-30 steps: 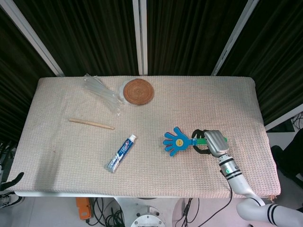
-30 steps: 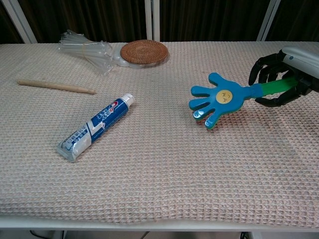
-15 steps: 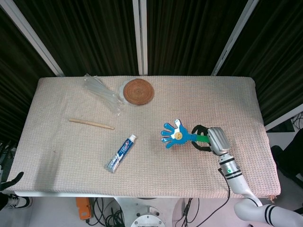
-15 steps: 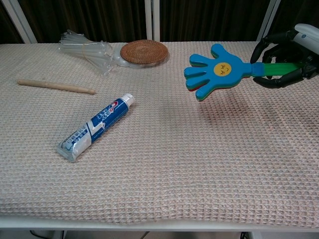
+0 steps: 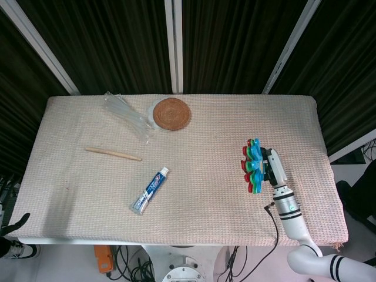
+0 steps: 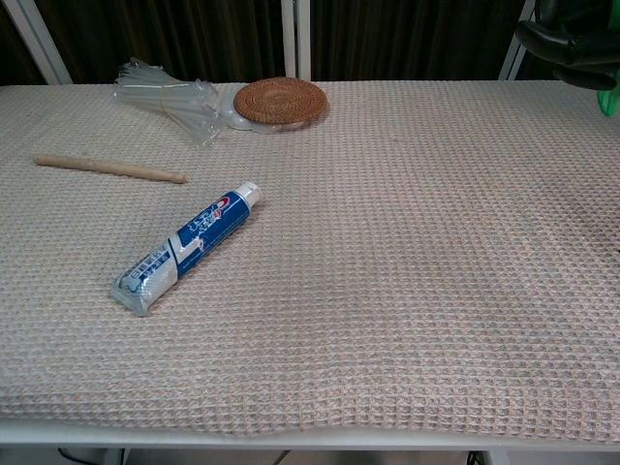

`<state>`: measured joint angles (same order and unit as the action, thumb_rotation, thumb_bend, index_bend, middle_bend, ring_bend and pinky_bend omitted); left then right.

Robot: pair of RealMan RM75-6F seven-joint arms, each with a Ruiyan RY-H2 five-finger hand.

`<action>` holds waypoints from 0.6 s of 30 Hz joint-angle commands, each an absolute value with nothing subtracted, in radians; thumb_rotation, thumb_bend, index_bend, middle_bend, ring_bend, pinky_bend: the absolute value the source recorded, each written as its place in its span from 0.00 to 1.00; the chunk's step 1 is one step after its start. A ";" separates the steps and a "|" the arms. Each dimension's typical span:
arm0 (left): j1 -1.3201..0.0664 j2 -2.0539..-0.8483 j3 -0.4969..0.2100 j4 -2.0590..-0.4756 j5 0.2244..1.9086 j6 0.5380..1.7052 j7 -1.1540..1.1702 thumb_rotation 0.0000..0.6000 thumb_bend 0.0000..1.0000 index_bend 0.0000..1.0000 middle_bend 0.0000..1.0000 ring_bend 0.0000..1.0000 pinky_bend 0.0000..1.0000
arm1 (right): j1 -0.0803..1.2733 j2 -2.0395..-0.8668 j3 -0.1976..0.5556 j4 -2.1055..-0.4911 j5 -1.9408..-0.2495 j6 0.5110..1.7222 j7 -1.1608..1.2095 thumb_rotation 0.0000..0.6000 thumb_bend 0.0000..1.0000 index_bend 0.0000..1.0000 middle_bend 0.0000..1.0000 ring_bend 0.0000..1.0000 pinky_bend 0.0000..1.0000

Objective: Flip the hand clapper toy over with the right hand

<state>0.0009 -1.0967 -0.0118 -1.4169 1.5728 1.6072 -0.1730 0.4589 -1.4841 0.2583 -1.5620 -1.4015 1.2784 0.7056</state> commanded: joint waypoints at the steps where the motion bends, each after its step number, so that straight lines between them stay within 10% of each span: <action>1: 0.001 -1.097 -0.012 -1.415 1.573 1.608 -0.175 1.00 0.19 0.11 0.03 0.00 0.09 | 0.467 -1.471 0.254 -1.574 -1.389 1.252 0.617 1.00 0.88 0.82 0.94 1.00 1.00; 6: 0.004 -1.098 -0.011 -1.409 1.569 1.607 -0.182 1.00 0.19 0.11 0.03 0.00 0.09 | 0.482 -1.489 0.226 -1.521 -1.398 1.257 0.349 1.00 0.95 0.95 1.00 1.00 1.00; 18: 0.003 -1.099 -0.010 -1.408 1.570 1.605 -0.185 1.00 0.19 0.11 0.03 0.00 0.09 | 0.530 -1.431 0.165 -1.523 -1.322 1.135 -0.281 1.00 0.78 1.00 1.00 1.00 1.00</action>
